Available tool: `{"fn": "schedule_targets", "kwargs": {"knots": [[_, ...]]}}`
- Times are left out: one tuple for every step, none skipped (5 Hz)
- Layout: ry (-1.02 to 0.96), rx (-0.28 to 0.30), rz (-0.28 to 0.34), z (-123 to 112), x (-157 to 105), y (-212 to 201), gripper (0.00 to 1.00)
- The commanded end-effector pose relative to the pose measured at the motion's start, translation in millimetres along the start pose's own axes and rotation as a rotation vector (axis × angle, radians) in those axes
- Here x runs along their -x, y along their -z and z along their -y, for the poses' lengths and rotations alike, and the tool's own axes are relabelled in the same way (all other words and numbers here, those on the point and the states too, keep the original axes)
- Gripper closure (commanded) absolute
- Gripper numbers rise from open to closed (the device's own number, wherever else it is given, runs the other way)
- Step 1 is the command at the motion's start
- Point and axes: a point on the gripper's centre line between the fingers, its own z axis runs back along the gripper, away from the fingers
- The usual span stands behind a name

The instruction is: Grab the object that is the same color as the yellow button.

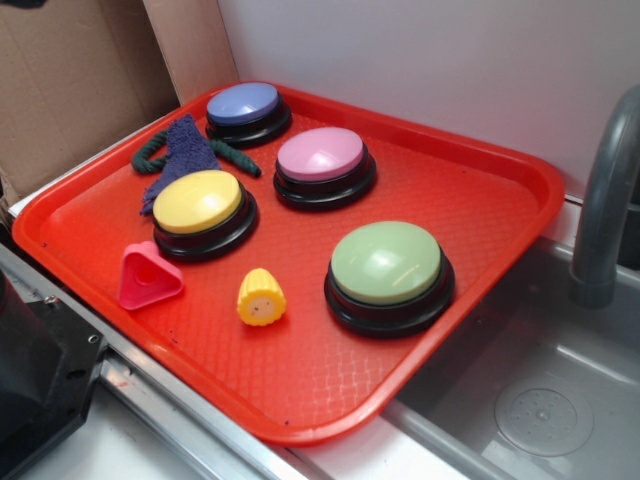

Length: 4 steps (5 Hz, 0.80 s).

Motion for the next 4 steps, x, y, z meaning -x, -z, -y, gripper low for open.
{"fn": "schedule_targets", "kwargs": {"knots": [[0.0, 0.0, 0.0, 0.0, 0.0, 0.0, 0.0], [-0.156, -0.009, 0.015, 9.5, 0.0, 15.6, 0.0], [-0.323, -0.014, 0.023, 16.7, -5.6, 35.2, 0.0], [-0.56, -0.007, 0.082, 22.2, -12.4, 63.9, 0.0]]}}
